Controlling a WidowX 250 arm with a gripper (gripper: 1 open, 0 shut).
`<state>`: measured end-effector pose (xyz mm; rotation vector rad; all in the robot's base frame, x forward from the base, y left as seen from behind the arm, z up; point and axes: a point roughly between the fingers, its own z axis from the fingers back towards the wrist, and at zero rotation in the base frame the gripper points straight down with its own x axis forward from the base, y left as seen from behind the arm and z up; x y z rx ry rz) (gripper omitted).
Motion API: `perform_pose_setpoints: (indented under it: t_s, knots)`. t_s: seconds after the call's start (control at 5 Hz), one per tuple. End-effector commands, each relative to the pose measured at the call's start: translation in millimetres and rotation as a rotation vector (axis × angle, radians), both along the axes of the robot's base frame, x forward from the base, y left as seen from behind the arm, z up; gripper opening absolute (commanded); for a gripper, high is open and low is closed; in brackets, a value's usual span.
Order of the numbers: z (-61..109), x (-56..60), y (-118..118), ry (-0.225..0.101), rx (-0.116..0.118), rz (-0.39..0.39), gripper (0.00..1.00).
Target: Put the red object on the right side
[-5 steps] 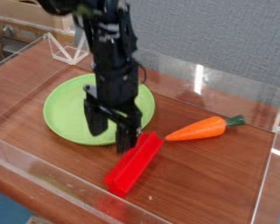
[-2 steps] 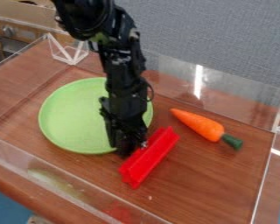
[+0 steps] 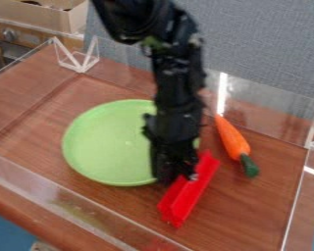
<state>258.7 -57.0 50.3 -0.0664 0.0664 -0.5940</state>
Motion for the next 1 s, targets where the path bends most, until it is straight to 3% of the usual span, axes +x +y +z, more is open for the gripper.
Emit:
perform_pose_setpoints:
  t_s: [0.0,0.2,0.6,0.8]
  knots:
    - [18.4,12.0,-38,-0.072,-0.018,-0.101,0.00]
    - [14.6,11.4,-69,-0.069,-0.030,-0.172,0.00]
    - [50.4,36.2,-43,-0.102,-0.014,-0.088,0.00]
    - [60.6,40.5,-41,-0.107,0.000,-0.100,0.00]
